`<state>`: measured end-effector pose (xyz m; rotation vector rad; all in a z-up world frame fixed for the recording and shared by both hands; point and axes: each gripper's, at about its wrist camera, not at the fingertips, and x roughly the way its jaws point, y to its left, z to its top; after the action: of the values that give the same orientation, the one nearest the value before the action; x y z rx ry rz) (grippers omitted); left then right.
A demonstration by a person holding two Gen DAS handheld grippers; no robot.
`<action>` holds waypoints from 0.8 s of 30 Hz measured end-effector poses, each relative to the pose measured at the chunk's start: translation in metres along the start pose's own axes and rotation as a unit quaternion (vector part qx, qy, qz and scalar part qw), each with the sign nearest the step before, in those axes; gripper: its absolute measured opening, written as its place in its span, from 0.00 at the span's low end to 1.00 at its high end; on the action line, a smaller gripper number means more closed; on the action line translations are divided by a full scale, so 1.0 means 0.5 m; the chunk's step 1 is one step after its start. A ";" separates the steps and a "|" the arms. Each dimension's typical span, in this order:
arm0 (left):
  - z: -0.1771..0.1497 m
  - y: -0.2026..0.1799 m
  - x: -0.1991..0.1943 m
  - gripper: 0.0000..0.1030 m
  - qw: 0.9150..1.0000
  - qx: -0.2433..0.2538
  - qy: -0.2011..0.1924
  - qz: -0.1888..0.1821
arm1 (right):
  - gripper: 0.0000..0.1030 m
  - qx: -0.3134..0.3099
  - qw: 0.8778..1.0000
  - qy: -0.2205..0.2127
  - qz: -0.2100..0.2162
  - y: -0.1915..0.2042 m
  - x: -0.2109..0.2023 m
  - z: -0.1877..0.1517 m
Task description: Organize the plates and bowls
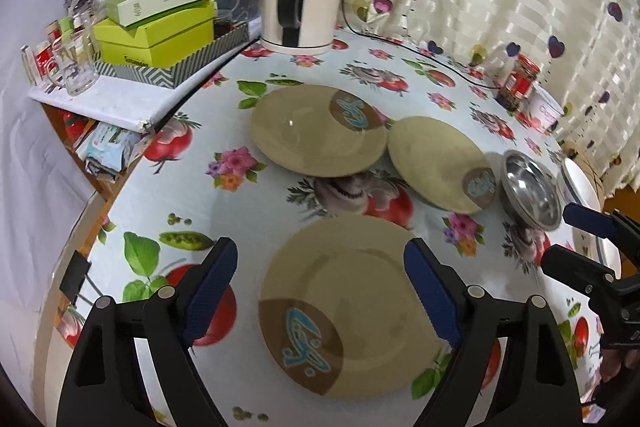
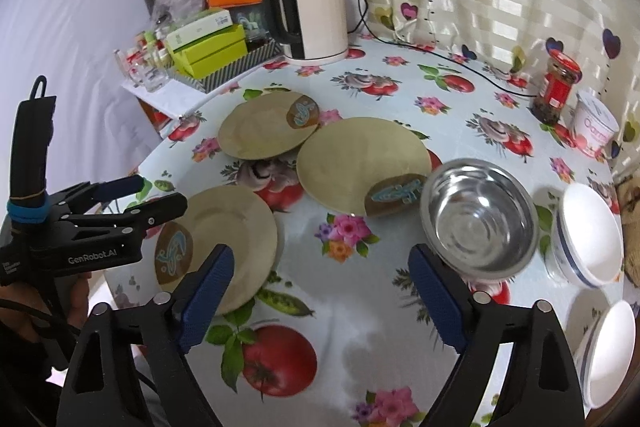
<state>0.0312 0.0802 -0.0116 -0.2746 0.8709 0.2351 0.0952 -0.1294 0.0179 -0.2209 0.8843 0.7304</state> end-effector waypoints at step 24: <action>0.098 0.110 0.103 0.56 0.997 -0.072 0.003 -0.005 | 0.51 -0.015 0.999 0.017 0.036 0.028 0.167 0.190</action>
<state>0.0810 0.1525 -0.0292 -0.4127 0.8594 0.2886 0.1800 -0.0344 0.0149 -0.2302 0.9169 0.8092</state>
